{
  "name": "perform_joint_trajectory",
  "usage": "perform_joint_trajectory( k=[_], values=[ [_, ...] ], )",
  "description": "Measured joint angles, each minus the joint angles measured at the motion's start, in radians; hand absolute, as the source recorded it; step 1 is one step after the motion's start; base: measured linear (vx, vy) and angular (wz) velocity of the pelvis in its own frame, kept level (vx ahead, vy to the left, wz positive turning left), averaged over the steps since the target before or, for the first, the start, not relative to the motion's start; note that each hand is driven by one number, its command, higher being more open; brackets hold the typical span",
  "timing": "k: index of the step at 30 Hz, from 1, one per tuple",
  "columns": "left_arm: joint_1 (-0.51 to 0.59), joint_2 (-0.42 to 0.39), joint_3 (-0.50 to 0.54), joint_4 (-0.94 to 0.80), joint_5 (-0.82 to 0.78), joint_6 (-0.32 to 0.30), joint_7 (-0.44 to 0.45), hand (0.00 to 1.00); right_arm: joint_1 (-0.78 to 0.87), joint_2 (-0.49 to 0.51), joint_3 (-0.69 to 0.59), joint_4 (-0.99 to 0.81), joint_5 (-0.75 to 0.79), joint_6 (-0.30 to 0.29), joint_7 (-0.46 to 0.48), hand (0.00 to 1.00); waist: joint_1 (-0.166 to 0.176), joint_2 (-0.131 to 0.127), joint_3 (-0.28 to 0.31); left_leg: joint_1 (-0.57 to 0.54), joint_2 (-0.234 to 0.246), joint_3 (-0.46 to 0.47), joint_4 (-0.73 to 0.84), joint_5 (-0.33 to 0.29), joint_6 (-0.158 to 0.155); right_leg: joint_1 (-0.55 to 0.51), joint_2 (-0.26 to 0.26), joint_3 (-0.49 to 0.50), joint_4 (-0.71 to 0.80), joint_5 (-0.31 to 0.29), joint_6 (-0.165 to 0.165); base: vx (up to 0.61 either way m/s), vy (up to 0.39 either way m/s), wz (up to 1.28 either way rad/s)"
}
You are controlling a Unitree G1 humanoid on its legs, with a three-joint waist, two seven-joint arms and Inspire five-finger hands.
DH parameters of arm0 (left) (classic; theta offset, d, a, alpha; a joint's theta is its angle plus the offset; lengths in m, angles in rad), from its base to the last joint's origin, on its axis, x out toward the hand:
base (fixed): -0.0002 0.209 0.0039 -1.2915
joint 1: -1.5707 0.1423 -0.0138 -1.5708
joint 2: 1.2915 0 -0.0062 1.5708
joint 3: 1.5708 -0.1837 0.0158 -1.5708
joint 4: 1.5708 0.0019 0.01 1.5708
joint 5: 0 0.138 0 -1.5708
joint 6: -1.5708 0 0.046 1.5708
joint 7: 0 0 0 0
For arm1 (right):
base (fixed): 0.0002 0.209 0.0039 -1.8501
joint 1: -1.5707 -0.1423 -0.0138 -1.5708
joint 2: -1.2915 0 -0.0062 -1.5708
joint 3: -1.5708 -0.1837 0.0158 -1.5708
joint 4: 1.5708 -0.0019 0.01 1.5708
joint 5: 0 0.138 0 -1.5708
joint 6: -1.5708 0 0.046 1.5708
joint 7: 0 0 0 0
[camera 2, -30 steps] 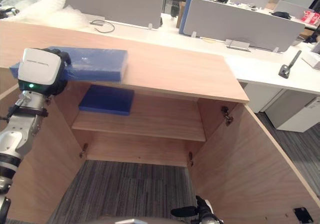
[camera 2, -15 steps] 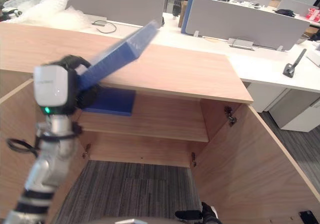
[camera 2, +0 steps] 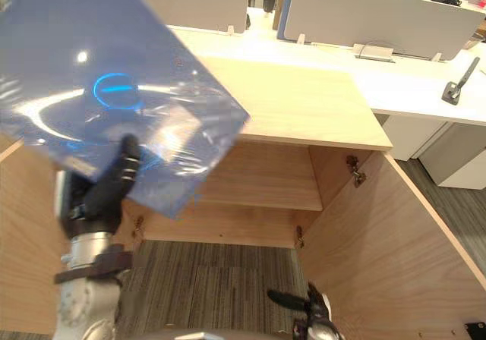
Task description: Walk over to the cabinet, pick up the folder, carry it to the office cabinet, place the folder inside the office cabinet, then close the office cabinet door
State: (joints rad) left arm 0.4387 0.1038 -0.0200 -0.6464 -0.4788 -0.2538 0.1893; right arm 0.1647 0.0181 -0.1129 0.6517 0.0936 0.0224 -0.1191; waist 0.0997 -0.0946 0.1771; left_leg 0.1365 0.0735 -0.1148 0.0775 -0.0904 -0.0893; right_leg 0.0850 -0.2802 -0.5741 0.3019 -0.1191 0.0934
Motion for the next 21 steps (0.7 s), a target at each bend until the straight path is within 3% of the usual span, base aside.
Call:
perform_joint_trajectory(
  k=[5,12,16,21],
  values=[
    [0.052,-0.039,-0.024,-0.07,-0.062,-0.024,-0.037,0.0,0.005,0.046,0.059,-0.416,0.066,-0.011,-0.045,1.0,0.002,0.008,-0.009,-0.014,-0.008,-0.002,0.003,0.0,0.002,-0.003,-0.003,-0.003,-0.019,0.015,0.008,0.0,0.003,0.01],
    [0.106,-0.044,-0.095,-0.075,-0.046,-0.02,-0.032,0.0,-0.033,0.05,0.076,-0.971,0.007,-0.104,-0.194,1.0,-0.008,0.017,-0.016,-0.002,-0.007,0.014,0.003,0.0,0.002,-0.004,-0.001,0.009,-0.024,0.018,0.009,0.0,-0.001,-0.05],
    [0.107,-0.031,-0.093,-0.075,-0.013,-0.016,-0.034,0.0,-0.12,0.046,0.067,-1.073,0.02,-0.151,-0.193,1.0,-0.019,0.017,-0.022,0.004,-0.007,0.022,0.003,-0.001,0.004,-0.003,0.0,0.019,-0.024,0.021,0.008,-0.04,-0.005,-0.08],
    [0.107,-0.018,-0.08,-0.074,0.033,-0.016,-0.084,0.0,-0.263,0.01,0.037,-1.098,0.198,-0.22,-0.12,1.0,-0.019,0.02,-0.059,0.001,-0.008,0.024,0.005,-0.003,0.007,-0.005,-0.001,0.023,-0.02,0.022,0.008,-0.04,-0.009,-0.02]
  ],
)
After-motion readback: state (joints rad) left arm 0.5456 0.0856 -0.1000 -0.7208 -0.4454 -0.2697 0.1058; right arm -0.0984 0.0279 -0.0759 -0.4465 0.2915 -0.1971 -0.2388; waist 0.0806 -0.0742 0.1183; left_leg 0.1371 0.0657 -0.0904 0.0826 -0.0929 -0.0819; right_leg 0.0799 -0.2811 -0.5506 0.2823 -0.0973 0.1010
